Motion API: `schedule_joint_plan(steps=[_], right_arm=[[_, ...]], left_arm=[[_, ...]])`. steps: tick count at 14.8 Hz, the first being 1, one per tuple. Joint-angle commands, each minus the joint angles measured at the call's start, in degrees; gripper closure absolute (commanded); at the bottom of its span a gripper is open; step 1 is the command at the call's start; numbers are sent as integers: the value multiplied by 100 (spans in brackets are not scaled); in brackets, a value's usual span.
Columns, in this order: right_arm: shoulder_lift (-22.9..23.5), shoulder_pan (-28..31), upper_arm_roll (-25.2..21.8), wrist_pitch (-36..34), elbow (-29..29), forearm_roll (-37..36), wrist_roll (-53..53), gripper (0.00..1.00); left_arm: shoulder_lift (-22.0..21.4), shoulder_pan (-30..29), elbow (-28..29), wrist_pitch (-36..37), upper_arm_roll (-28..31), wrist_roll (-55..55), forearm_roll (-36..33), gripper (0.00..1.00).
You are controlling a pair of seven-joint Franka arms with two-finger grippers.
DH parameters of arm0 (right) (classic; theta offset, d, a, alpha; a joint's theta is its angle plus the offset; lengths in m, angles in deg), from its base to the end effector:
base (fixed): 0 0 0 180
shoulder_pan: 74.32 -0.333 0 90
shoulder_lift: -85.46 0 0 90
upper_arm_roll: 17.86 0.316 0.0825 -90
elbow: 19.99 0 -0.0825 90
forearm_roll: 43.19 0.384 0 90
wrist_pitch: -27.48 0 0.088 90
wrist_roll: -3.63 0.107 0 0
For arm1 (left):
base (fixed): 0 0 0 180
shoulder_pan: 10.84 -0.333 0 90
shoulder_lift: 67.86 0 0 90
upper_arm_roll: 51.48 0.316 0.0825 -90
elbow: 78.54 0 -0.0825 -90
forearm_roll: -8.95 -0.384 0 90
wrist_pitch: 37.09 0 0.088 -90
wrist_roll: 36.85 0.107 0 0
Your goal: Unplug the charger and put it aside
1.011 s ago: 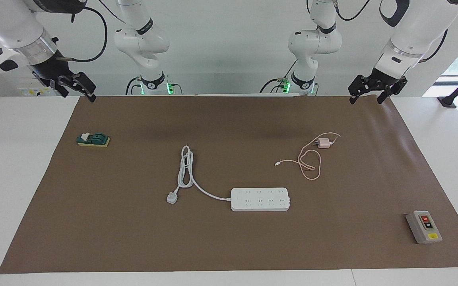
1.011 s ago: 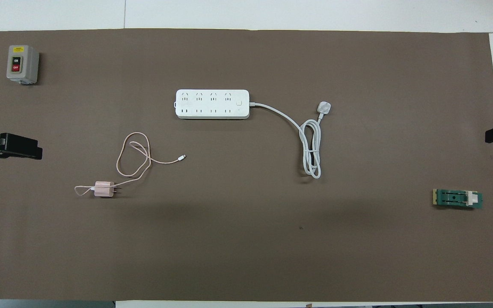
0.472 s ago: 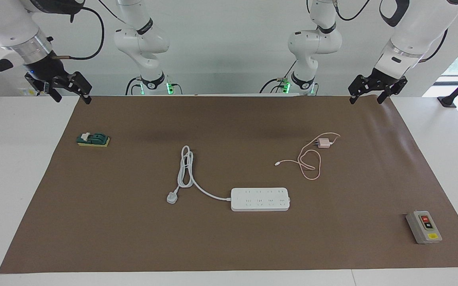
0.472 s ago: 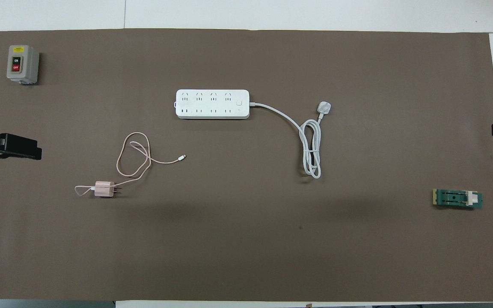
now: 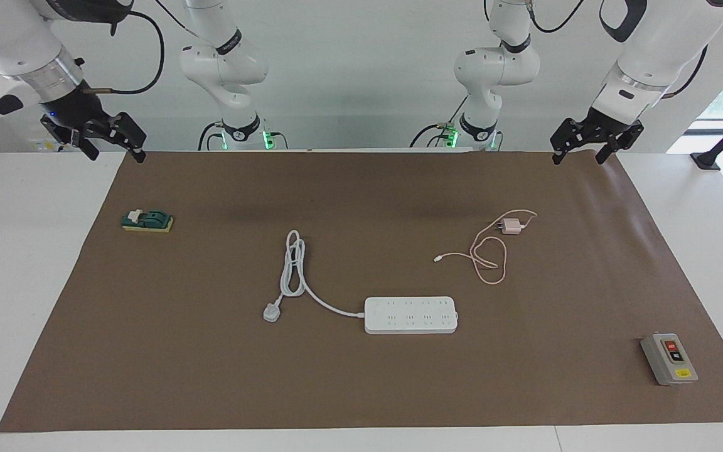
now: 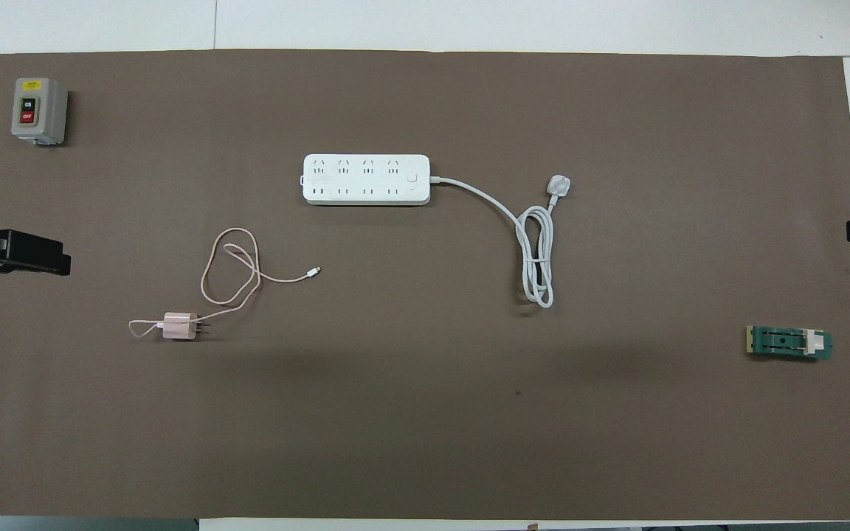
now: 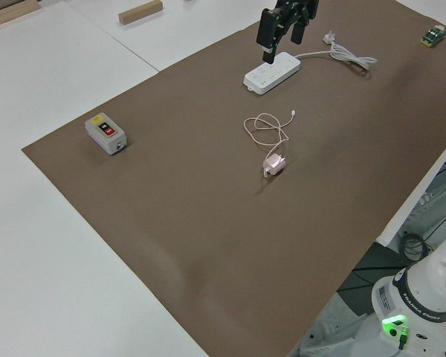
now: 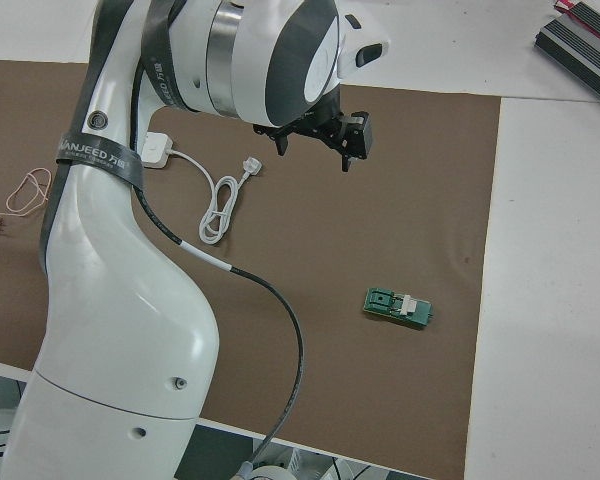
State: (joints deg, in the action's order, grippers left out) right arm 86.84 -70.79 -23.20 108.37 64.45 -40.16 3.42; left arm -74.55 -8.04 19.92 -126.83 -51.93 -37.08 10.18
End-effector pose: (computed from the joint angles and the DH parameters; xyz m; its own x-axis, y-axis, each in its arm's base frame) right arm 0.5400 -0.0772 0.6432 0.9862 -0.1419 -0.0854 -0.1465 -0.9879 -0.0508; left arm 0.5147 -0.0318 0.6170 0.9980 -0.0527 -0.0355 -0.0520 -0.9984 0.0204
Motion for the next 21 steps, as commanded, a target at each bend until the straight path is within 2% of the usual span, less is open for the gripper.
schedule_joint_plan(steps=[1,5,21], right_arm=[[-51,86,95,-195,38,-110,-155,0],[-51,33,209,-56,38,-592,-182,0],[143,60,244,6,275,-479,-208,0]], left_arm=[[19,54,-125,140,72,75,-25,0],[19,45,-125,140,72,67,-17,0],[27,37,-152,149,72,49,-17,0]])
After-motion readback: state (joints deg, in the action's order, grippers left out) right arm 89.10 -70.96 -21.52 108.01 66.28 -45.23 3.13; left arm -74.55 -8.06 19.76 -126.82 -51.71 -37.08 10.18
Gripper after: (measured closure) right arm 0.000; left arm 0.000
